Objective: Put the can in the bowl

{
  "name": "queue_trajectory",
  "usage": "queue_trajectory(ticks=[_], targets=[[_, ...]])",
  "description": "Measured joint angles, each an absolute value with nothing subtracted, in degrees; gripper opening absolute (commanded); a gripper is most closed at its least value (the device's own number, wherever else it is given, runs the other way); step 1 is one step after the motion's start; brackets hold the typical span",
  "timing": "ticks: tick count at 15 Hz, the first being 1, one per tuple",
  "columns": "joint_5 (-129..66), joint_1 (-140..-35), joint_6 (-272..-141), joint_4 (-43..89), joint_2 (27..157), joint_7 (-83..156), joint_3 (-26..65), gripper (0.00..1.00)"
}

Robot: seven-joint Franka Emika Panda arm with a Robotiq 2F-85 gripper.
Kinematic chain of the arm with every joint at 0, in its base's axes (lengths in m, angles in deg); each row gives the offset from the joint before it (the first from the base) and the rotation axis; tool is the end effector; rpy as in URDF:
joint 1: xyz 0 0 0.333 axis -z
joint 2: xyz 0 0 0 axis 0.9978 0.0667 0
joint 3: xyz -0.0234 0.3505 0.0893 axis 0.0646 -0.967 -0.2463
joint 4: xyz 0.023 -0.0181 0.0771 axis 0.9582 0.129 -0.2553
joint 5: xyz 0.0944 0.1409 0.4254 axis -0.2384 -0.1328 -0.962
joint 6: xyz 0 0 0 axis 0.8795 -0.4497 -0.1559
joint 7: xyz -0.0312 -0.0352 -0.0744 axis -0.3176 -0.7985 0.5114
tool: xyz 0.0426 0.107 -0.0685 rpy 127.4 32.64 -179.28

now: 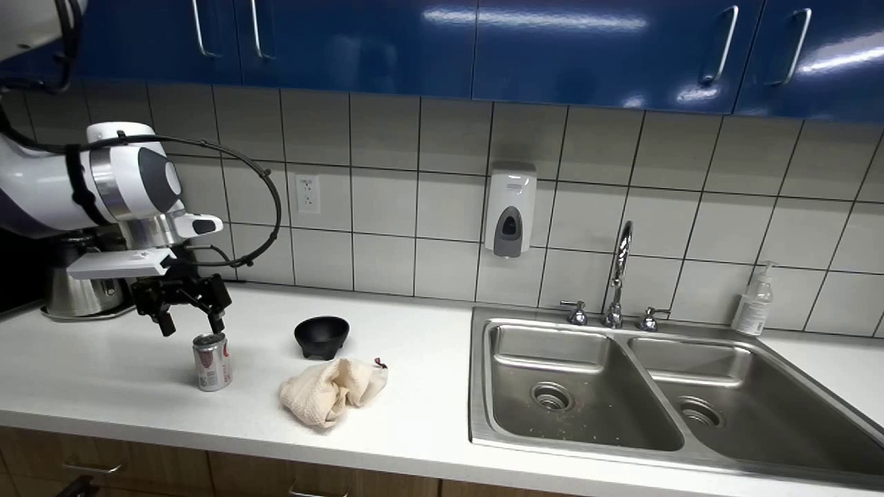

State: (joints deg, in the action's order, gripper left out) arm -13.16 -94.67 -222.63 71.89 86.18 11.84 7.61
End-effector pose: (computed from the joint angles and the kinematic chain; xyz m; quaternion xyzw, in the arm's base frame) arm 0.4947 0.1502 0.1811 0.9957 0.0515 0.0229 0.0740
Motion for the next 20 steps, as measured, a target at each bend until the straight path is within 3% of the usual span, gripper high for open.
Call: queue_trajectory(ticks=[20], targets=[[-12.5, -105.9, -222.6, 60.0, 100.8, 9.9, 17.7, 1.0]])
